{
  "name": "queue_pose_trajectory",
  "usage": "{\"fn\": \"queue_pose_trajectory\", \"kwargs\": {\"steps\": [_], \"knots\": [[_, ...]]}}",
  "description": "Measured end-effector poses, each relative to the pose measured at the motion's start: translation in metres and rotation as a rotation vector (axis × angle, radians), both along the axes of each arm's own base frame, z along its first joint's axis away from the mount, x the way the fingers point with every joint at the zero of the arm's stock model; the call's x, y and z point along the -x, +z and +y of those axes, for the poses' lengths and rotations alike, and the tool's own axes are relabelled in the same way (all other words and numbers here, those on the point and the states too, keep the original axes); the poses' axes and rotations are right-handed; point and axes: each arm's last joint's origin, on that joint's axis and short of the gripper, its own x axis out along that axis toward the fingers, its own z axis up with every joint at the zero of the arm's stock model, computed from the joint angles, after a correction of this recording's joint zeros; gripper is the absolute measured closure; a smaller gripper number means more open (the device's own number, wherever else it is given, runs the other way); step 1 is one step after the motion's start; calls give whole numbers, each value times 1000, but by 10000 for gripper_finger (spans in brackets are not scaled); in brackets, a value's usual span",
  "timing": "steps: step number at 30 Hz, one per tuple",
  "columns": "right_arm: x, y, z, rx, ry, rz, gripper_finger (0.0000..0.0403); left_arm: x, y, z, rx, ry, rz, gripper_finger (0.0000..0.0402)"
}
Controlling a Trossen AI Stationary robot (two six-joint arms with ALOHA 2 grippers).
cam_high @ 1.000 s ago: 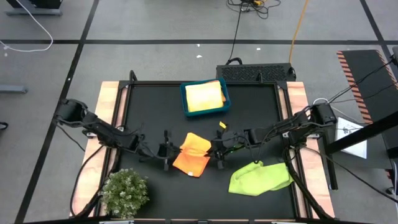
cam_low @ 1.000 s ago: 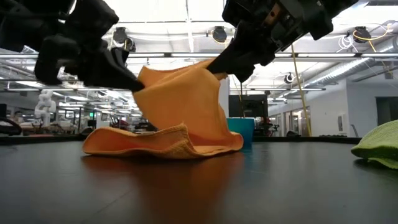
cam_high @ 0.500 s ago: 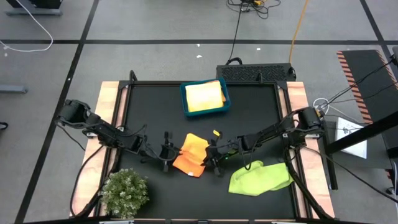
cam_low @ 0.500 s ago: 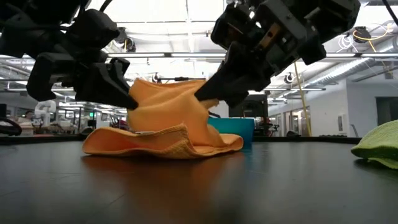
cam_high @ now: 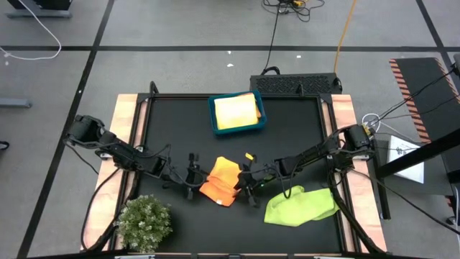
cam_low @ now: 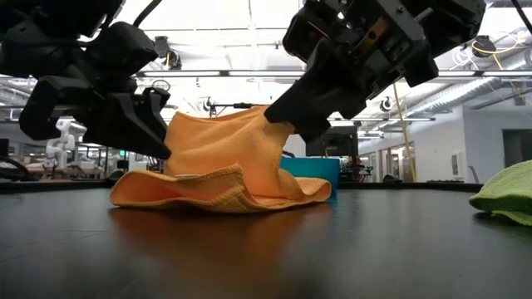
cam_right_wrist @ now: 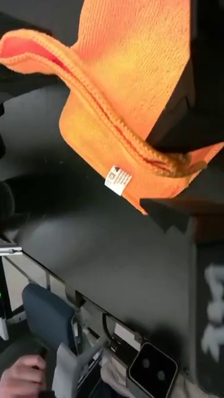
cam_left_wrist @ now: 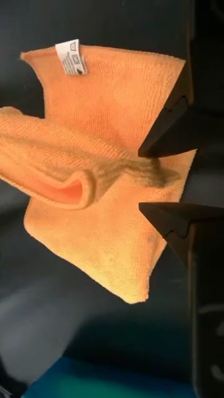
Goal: Fold microfiber towels
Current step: Fold the orange microfiber towel, then put the orange microfiber towel into the blue bin
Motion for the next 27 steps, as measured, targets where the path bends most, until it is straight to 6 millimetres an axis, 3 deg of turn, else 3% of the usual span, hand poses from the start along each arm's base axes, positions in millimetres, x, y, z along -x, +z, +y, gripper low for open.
{"fn": "queue_pose_trajectory", "kwargs": {"steps": [7, 17, 27], "knots": [[2, -1, 8, -18, 69, 5, 246, 2, -2, 3, -40, 59, 19, 273], [5, -2, 15, 13, 96, 1, 243, 9, 10, 2, -7, 76, 10, 272], [-1, -2, -17, 198, -255, -4, 243, 4, 36, 4, 91, 148, -208, 272]]}}
